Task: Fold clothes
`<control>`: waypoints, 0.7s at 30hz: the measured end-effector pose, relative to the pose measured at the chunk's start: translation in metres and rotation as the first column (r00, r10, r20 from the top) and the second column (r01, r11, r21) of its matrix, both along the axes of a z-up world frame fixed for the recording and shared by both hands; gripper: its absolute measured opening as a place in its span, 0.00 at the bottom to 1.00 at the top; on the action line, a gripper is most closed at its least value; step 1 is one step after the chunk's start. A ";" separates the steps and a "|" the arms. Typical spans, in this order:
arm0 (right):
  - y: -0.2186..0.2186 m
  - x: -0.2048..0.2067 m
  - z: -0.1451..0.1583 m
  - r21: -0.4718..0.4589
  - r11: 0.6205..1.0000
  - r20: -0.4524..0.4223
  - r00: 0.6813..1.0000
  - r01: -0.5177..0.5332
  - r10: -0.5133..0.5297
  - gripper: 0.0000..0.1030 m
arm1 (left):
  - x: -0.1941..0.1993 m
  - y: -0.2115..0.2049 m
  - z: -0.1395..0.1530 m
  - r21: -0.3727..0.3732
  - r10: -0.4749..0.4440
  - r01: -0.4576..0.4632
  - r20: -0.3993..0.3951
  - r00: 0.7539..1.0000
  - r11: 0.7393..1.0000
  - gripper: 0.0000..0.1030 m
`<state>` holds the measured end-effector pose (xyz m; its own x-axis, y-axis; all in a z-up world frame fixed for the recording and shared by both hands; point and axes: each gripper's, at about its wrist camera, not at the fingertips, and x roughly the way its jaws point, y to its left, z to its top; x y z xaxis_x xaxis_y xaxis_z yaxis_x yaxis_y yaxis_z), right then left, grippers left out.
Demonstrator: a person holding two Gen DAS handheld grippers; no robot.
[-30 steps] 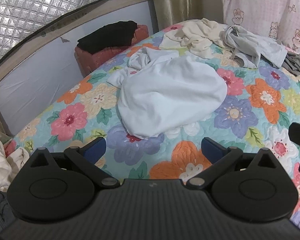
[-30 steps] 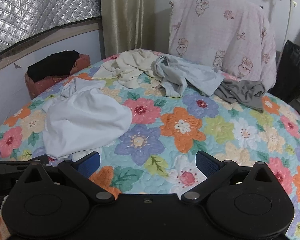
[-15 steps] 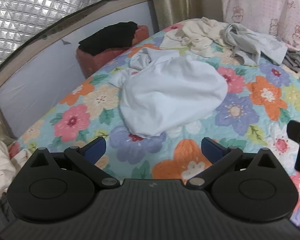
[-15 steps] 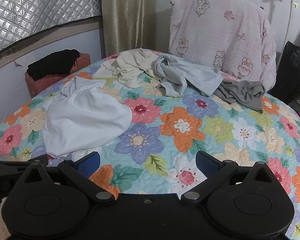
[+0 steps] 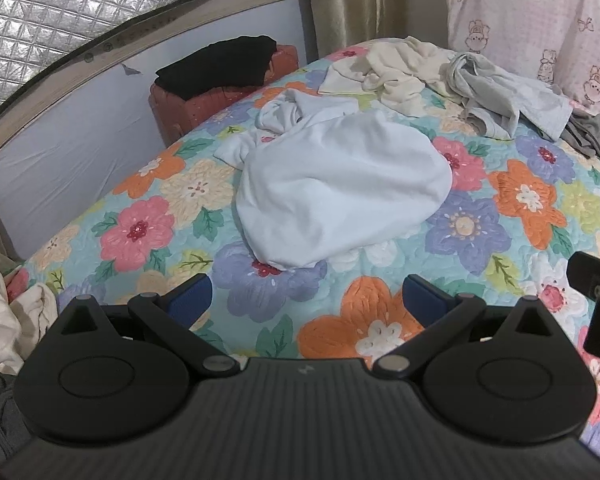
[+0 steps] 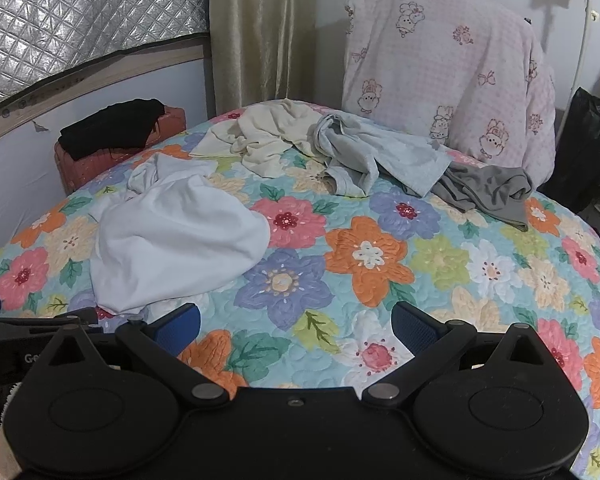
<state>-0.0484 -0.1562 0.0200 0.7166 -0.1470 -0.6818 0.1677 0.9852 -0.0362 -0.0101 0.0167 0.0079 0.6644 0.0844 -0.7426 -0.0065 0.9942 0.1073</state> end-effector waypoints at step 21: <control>0.000 0.000 -0.004 -0.011 1.000 -0.017 1.000 -0.007 0.007 1.00 | 0.002 -0.007 -0.008 0.023 -0.019 0.019 -0.025 1.000 1.000 1.00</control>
